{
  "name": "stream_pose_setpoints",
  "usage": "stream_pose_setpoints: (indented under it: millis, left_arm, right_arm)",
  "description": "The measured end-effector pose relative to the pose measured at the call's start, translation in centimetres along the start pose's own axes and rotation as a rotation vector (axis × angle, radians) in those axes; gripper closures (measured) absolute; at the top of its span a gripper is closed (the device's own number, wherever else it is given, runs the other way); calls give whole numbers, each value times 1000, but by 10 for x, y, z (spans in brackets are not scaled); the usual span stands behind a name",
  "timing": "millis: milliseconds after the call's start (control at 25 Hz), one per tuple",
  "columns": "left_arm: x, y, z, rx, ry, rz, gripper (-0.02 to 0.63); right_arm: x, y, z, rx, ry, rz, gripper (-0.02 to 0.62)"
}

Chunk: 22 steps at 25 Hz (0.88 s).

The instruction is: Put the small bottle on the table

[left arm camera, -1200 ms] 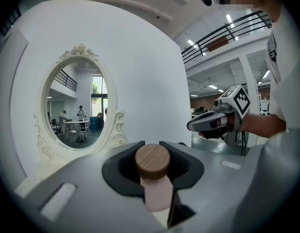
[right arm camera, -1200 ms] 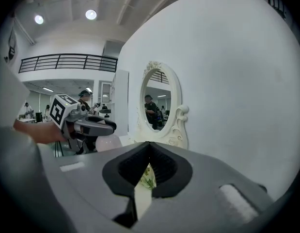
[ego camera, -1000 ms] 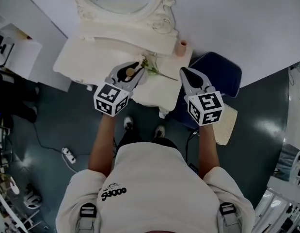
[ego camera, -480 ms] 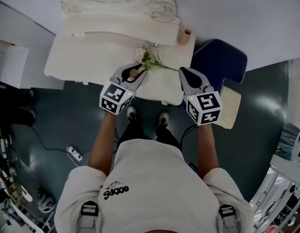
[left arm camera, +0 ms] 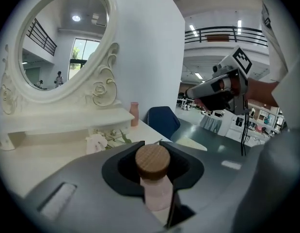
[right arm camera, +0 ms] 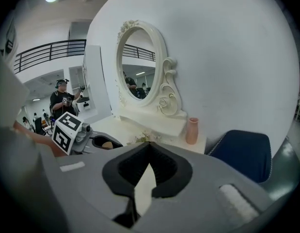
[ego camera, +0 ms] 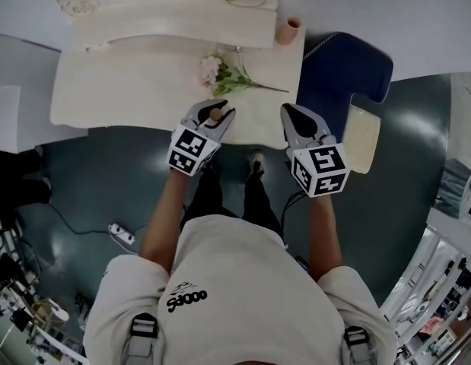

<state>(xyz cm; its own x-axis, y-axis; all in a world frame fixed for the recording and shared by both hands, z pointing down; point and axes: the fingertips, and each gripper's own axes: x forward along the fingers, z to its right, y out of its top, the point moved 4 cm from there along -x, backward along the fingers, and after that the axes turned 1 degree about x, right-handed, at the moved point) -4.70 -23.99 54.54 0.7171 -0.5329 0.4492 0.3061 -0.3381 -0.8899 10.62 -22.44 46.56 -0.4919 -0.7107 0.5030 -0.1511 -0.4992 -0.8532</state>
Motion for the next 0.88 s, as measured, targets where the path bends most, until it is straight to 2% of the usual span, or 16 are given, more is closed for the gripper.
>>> stream_pose_setpoints:
  millis: [240,440,560,880]
  left_arm:
    - [24,-15,-2,8,-33,-11,494]
    - [46,-23,-7,-46,-50,-13,494]
    - [59,-23,-15,-58,-28,-21,493]
    - [84,-14,-17,81,15,-27,492]
  right_arm:
    - [7,-26,-2,48,-25,-48,592]
    - [9,-44,2,75,-46,-86,592]
    - [9,-54,9,98,-58,-97,592]
    - [18,-61,27,125,-54,-110,592]
